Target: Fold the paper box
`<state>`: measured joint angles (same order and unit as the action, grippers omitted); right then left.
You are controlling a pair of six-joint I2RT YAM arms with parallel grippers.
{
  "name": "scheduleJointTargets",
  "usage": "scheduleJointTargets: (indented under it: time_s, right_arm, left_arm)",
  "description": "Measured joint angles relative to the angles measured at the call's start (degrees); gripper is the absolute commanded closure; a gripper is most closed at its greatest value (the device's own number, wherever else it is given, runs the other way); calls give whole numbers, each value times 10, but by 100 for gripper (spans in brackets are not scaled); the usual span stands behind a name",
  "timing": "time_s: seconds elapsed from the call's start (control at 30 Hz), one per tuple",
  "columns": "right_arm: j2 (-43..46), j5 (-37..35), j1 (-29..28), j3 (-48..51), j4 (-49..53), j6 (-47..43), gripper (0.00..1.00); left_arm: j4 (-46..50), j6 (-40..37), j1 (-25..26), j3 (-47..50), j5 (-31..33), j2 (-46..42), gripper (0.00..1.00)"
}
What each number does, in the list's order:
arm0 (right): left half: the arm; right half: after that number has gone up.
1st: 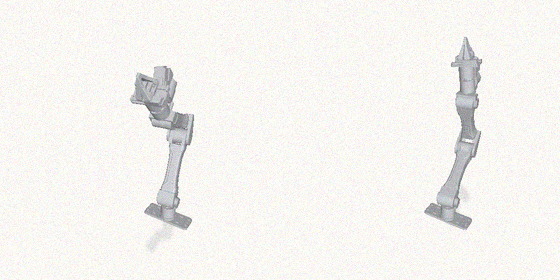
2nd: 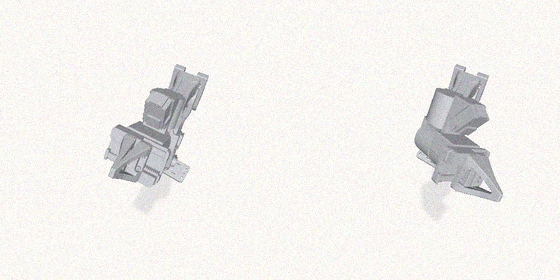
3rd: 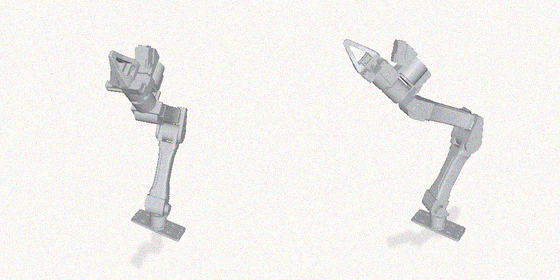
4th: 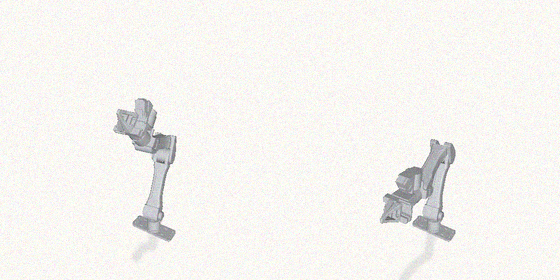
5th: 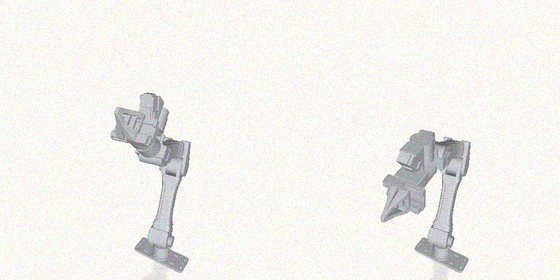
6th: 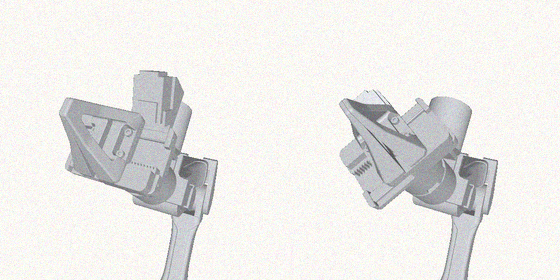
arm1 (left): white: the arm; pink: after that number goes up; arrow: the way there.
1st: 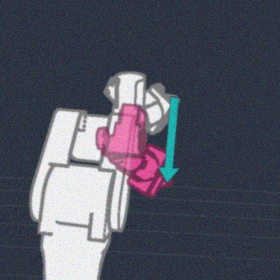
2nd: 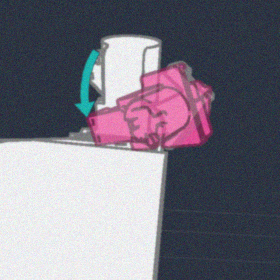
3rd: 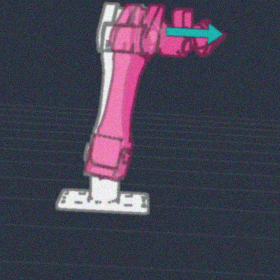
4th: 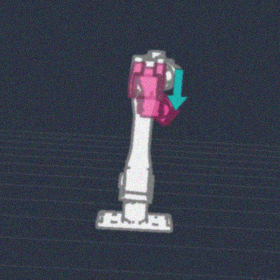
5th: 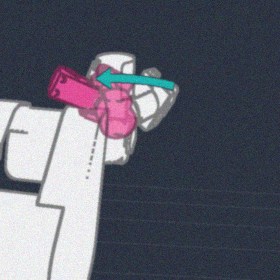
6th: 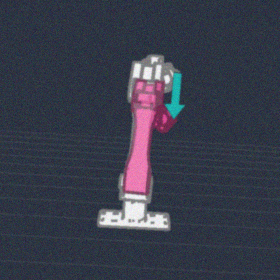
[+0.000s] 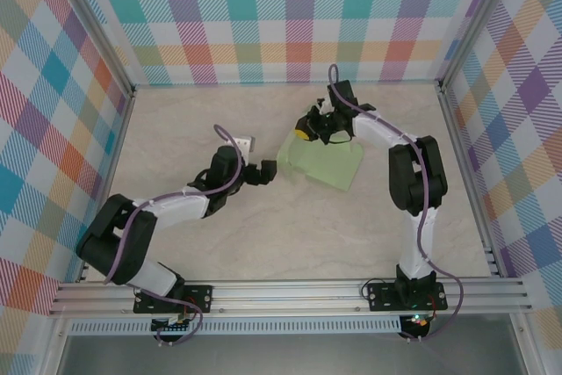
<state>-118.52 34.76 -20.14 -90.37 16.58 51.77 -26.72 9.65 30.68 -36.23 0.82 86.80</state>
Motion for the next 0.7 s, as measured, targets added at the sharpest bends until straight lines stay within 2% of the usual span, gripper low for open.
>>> scheduleJointTargets:
  time_s: [0.1, 0.37, 0.53, 0.7]
  right_arm:
    - [5, 29, 12, 45, -54, 0, 91]
    - [31, 100, 40, 141, -195, 14, 93]
    - [36, 120, 44, 171, -252, 27, 93]
    - [39, 136, 44, 190, -306, 46, 94]
  left_arm:
    - [-62, -13, -1, 49, -26, 35, 0]
    - [-146, -68, 2, 31, -102, 59, 0]
    - [-175, -80, 25, 15, -106, 94, 0]
    - [-195, -90, 55, 0, -81, 130, 0]
